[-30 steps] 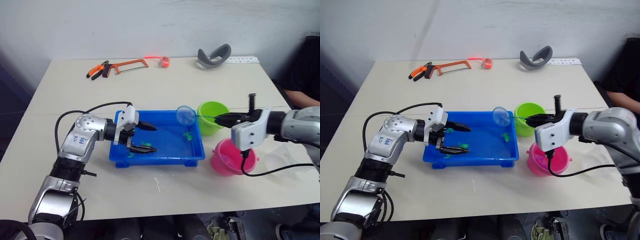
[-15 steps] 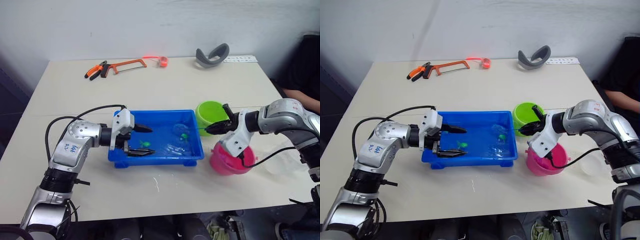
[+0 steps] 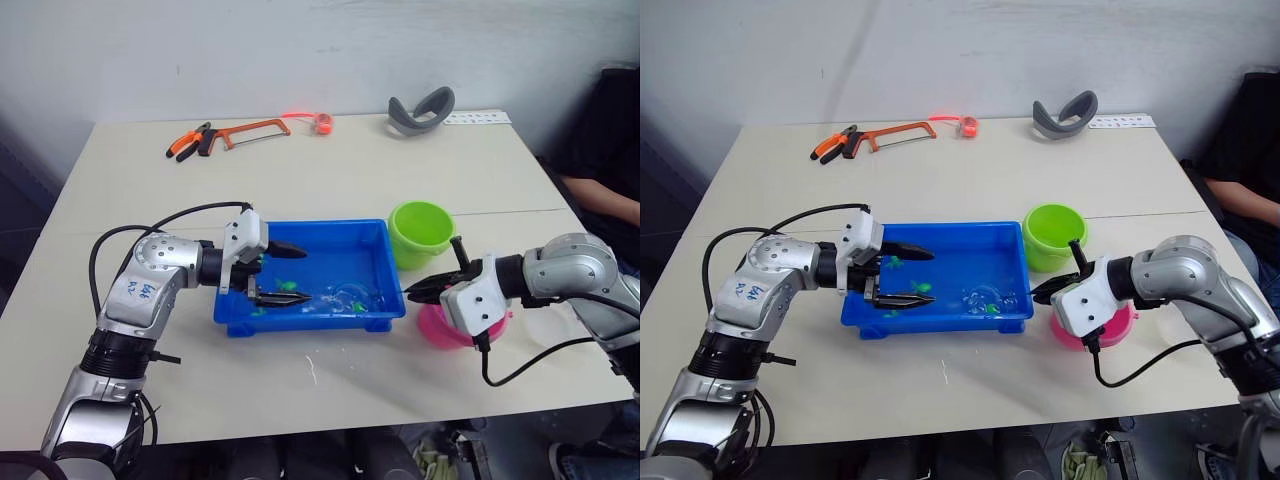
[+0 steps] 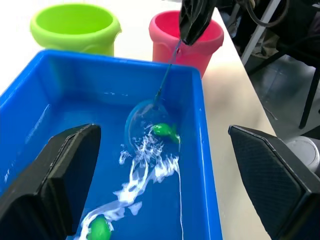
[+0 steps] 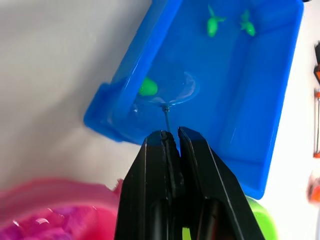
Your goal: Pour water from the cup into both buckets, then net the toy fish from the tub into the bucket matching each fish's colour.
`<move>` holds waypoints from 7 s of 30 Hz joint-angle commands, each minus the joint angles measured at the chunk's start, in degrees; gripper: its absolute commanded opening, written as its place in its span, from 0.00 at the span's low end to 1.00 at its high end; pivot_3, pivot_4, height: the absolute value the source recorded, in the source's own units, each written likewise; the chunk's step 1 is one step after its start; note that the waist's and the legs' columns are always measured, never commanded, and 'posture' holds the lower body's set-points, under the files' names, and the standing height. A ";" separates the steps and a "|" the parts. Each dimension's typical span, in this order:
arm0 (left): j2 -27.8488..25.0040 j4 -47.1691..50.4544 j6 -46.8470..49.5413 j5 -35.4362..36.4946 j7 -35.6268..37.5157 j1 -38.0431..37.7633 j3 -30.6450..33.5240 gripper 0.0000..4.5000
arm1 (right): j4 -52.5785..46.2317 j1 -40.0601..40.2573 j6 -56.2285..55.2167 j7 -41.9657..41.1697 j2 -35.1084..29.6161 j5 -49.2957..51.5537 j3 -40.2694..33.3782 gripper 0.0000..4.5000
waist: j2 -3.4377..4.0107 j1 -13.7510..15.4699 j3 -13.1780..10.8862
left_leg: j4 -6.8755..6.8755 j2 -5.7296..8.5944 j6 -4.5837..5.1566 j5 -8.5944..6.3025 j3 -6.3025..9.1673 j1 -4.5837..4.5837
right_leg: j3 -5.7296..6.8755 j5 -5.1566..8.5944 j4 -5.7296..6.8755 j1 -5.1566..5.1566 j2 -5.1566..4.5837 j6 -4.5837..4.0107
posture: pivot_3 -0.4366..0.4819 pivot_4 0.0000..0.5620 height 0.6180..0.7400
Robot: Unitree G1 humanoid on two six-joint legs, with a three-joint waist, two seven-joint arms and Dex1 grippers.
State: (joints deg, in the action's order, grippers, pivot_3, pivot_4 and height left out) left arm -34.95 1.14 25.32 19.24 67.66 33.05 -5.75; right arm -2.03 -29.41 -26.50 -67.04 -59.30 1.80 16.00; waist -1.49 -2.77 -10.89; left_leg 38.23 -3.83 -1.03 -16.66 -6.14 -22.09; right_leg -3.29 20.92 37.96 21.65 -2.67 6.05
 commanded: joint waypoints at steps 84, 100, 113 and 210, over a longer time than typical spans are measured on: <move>-3.27 -14.23 -7.47 -1.99 1.44 7.58 2.95 0.99 | -11.23 16.47 18.38 27.25 -6.71 11.02 -26.31 0.00 | -0.06 0.29 -0.02 | -0.06 -0.09 -0.03 0.00 -0.46 -0.04 | -0.31 -0.03 0.00 0.28 0.25 0.06 | 0.48 0.27 1.00; -17.36 6.74 3.70 2.41 -2.87 -15.27 15.39 0.99 | -22.15 2.23 50.81 18.29 9.57 26.32 -5.24 0.00 | -0.07 0.70 -0.01 | -0.12 -0.12 -0.01 -0.09 -0.22 -0.25 | -0.15 0.01 -0.01 0.46 -0.08 -0.02 | 0.48 0.27 1.00; -18.40 10.50 7.15 4.52 -4.96 -13.70 14.95 0.99 | -15.02 2.32 69.81 18.41 19.28 33.17 -5.96 0.00 | -0.10 0.99 0.01 | -0.11 -0.04 0.02 -0.07 -0.30 -0.54 | -0.16 0.01 0.12 0.82 0.01 -0.02 | 0.48 0.27 1.00; -4.03 -15.84 -5.35 -0.32 3.15 9.44 3.88 0.99 | -21.30 17.92 35.61 23.95 1.79 23.36 -29.99 0.00 | -0.14 -0.15 0.04 | 0.08 -0.17 -0.13 0.02 -0.75 -0.14 | -0.73 -0.01 0.71 0.80 0.37 0.01 | 0.48 0.27 1.00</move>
State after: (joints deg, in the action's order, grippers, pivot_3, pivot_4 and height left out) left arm -37.43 -17.54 18.97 17.66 69.76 42.93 -4.29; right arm -18.56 -10.71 2.42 -40.66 -57.70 16.12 -14.77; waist -1.63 -2.93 -10.85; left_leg 38.28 -4.08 -1.18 -16.63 -6.86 -22.21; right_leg -4.01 20.93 38.69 22.45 -2.32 6.03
